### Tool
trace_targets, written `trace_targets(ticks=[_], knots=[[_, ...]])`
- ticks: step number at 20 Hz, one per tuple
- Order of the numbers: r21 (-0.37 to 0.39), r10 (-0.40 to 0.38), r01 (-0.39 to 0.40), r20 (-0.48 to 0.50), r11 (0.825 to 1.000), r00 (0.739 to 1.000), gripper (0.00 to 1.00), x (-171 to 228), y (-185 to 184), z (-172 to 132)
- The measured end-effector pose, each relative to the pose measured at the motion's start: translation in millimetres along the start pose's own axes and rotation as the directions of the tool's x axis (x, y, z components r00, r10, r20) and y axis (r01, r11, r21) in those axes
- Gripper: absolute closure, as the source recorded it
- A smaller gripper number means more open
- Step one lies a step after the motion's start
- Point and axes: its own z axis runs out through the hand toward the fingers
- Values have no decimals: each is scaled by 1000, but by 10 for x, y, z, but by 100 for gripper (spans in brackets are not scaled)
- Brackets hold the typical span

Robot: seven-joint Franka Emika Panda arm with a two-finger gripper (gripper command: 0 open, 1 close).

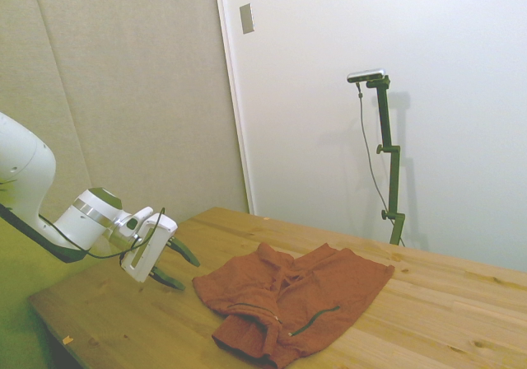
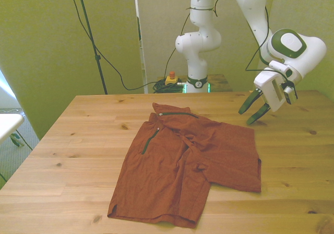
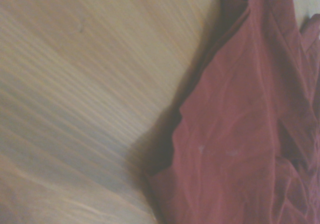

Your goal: Fold the shorts

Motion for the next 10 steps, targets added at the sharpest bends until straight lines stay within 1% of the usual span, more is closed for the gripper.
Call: trace_targets(ticks=[3, 6, 10], knots=[[-5, 8, -8, 1, 1000, 1000, 0, 39, 23, 81], [28, 19, -19, -12, 999, 1000, 0, 166, 72, 240], [65, -20, 26, -88, 998, 996, 0, 294, 140, 485]])
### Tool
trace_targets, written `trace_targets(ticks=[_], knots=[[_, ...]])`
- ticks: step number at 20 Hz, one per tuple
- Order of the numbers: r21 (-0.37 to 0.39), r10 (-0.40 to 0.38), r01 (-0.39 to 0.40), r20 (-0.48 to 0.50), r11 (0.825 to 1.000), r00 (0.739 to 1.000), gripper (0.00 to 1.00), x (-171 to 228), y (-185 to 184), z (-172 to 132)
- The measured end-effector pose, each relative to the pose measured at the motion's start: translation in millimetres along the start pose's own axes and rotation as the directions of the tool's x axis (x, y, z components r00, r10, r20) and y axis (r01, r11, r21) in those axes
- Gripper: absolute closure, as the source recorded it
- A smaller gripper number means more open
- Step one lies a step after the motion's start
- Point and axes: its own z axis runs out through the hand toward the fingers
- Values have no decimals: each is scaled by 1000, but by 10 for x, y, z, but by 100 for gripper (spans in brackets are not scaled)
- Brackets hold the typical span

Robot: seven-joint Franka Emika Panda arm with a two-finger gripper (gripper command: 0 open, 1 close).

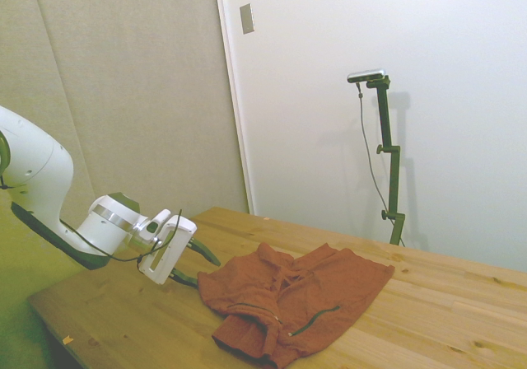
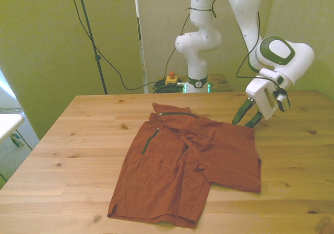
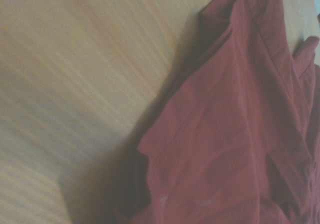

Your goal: Fold the shorts

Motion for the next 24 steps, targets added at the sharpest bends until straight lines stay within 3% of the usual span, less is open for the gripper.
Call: trace_targets(ticks=[4, 5, 14, 24], knots=[[17, -8, 8, -13, 1000, 1000, 0, 45, 27, 71], [17, -9, 9, -13, 1000, 1000, 100, 46, 27, 71], [89, 1, 2, -30, 996, 1000, 100, 128, -69, 48], [111, 14, -11, -25, 994, 1000, 100, 70, -189, 67]])
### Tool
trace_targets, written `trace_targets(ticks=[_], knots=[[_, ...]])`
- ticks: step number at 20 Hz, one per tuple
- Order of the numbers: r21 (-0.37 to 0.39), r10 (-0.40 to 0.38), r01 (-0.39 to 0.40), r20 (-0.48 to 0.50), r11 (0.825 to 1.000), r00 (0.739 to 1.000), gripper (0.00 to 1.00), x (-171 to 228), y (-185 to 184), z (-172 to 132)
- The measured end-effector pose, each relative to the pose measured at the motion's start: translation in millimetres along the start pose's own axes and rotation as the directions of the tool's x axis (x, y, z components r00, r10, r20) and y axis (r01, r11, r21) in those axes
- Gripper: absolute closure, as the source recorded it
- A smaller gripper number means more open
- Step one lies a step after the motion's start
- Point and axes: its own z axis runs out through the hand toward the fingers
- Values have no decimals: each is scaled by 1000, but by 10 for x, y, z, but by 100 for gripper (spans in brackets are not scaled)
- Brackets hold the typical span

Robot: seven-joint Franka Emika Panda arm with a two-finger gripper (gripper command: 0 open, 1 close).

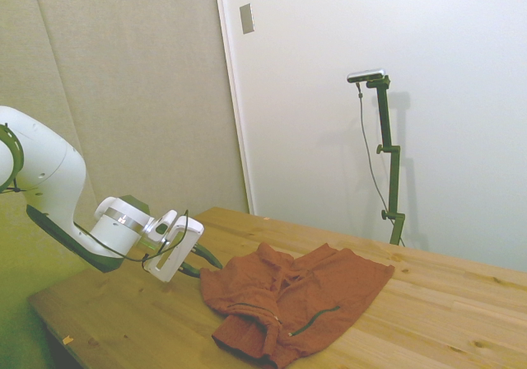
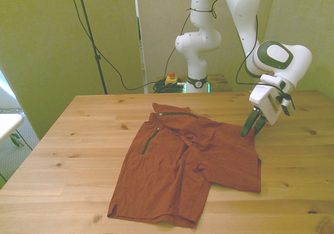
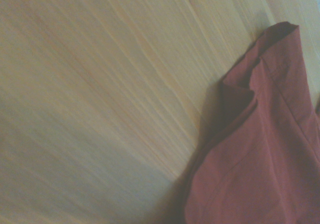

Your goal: Fold the shorts

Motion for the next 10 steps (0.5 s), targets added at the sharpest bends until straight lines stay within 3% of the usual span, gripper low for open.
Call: trace_targets(ticks=[10], knots=[[36, 24, -24, -4, 999, 1000, 100, -50, -81, 26]])
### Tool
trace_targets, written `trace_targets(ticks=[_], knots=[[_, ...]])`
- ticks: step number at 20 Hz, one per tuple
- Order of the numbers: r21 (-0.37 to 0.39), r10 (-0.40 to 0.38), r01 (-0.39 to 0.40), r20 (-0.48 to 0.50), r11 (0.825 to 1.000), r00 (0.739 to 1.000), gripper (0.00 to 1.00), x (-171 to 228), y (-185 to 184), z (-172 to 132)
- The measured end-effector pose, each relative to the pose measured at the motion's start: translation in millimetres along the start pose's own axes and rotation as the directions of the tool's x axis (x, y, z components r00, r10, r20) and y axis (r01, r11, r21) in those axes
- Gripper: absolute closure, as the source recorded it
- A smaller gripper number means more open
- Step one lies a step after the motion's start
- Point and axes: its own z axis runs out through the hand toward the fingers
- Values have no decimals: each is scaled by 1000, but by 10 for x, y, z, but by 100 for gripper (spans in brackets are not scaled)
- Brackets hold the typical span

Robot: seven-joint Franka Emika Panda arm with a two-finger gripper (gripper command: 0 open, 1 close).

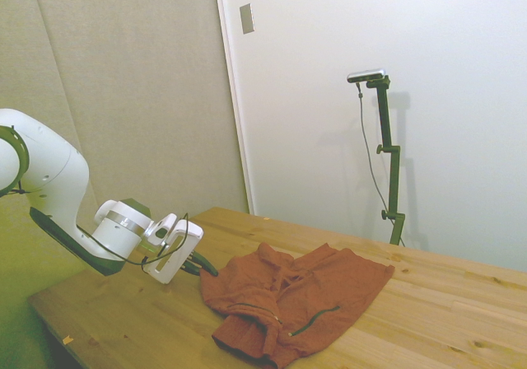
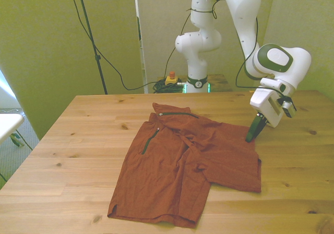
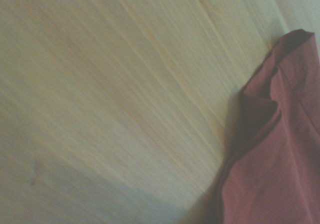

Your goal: Fold the shorts

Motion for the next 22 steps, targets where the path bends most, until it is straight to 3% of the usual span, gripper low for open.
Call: trace_targets(ticks=[8, 14, 22], knots=[[-15, 49, -49, -23, 999, 999, 100, 210, 210, -41], [-68, 155, -159, -60, 985, 986, 100, 725, 1100, -116], [-111, 256, -259, -46, 959, 966, 100, 1101, 2105, 367]])
